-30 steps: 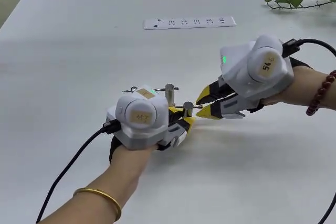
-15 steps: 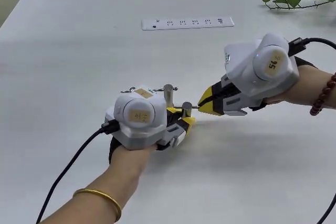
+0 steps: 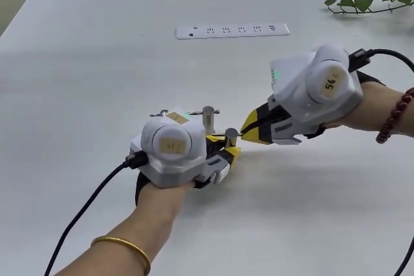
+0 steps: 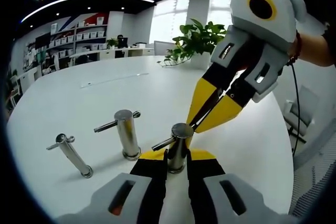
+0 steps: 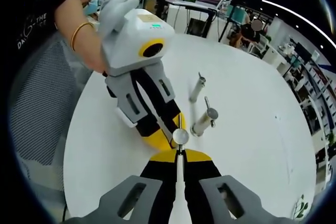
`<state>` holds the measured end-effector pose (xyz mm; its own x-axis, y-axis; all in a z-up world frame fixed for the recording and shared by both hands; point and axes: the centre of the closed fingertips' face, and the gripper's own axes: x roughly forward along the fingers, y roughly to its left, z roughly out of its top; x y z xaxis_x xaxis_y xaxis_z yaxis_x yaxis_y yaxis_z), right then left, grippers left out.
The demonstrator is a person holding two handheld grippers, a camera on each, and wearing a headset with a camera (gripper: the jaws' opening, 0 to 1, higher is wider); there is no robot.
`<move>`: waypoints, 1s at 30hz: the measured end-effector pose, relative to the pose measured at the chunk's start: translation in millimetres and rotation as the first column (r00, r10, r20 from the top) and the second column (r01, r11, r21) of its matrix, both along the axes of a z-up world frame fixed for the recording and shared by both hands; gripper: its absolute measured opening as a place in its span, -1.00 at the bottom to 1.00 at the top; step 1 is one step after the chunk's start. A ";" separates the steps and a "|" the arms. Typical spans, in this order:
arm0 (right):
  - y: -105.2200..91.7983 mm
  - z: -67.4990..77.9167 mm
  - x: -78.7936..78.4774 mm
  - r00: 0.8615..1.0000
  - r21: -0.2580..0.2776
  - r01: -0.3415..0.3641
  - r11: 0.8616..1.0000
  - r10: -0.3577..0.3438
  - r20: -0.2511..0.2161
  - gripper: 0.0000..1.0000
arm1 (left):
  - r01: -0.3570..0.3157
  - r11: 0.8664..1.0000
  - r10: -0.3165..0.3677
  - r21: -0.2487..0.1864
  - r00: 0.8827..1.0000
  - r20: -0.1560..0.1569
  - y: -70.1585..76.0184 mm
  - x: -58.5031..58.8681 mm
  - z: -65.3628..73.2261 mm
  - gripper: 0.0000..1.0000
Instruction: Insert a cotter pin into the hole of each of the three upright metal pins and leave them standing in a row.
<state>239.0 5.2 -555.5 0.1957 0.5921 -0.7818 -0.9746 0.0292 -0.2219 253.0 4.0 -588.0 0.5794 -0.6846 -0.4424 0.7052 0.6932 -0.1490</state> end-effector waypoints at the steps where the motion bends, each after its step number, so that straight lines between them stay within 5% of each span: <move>1: 0.3 -0.1 0.2 1.000 0.000 -0.003 1.000 0.003 0.001 -1.00 | -0.003 1.000 0.003 -0.002 1.000 -0.003 0.0 0.0 -0.1 -0.78; 30: 1.0 -3.5 5.6 1.000 -0.010 -0.025 1.000 0.025 0.015 -1.00 | -0.038 0.999 0.038 0.002 0.999 0.004 -0.4 0.5 -0.2 -0.77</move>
